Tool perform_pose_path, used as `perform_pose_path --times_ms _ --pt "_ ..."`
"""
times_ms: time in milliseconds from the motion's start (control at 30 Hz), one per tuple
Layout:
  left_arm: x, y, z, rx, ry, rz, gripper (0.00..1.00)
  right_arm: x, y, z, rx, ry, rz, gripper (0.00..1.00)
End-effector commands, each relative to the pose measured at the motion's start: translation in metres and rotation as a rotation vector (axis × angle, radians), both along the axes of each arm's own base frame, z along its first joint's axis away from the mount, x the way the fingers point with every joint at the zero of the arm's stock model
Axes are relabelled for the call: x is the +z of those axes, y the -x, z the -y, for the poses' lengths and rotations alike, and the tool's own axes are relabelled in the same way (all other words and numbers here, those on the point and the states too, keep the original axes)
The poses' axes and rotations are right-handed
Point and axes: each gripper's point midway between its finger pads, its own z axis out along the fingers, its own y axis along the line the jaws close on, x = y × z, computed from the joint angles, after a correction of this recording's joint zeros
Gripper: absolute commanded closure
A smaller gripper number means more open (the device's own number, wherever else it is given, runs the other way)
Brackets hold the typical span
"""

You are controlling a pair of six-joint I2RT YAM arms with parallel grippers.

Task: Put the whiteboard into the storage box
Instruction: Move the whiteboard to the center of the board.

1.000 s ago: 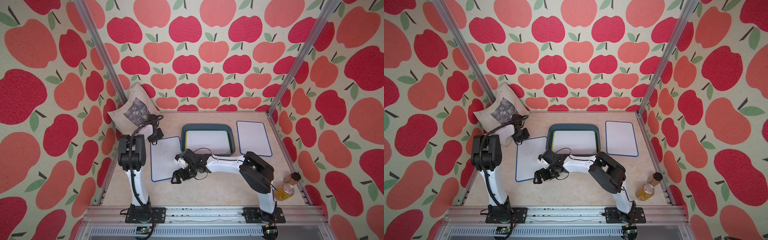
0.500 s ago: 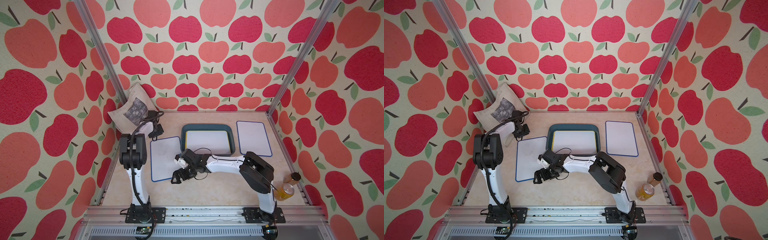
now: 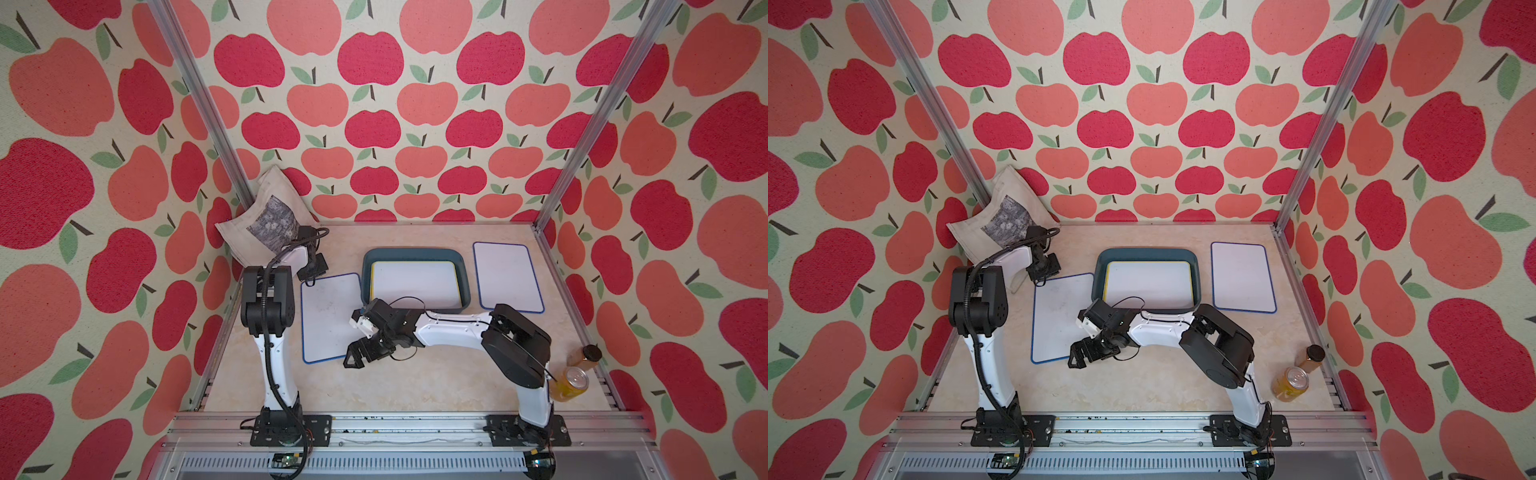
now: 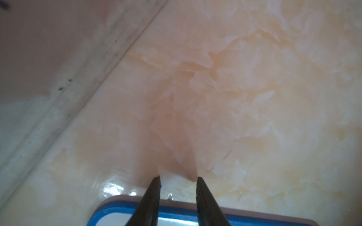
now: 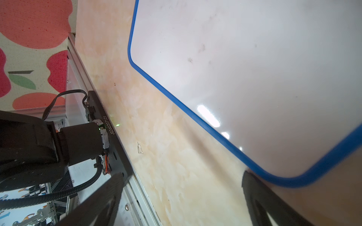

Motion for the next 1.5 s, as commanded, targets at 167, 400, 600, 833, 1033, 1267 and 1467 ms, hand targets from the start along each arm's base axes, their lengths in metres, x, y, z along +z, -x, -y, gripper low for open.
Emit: perform_pose_path --times_ms 167,400,600,833,1033,1267,1467 --pt "-0.025 0.037 -0.01 0.03 -0.02 -0.116 0.66 -0.036 0.0 0.043 -0.086 0.163 -0.041 0.01" --pt "-0.028 0.067 -0.018 0.058 -0.012 -0.164 0.66 -0.041 -0.001 0.044 -0.097 0.163 -0.054 0.01" --pt "-0.027 0.094 -0.015 0.093 0.028 -0.186 0.66 -0.044 -0.01 0.059 -0.159 0.186 -0.044 0.01" --pt "-0.032 0.128 -0.001 0.128 0.107 -0.211 0.65 -0.046 -0.019 0.064 -0.206 0.185 -0.049 0.01" --pt "-0.039 0.156 0.017 0.126 0.184 -0.23 0.65 -0.046 -0.03 0.074 -0.249 0.207 -0.024 0.01" --pt "-0.04 0.171 0.028 0.115 0.224 -0.24 0.65 -0.043 -0.046 0.084 -0.286 0.212 -0.009 0.01" --pt "-0.03 0.171 0.037 0.093 0.242 -0.231 0.64 -0.035 -0.057 0.081 -0.28 0.217 0.03 0.01"
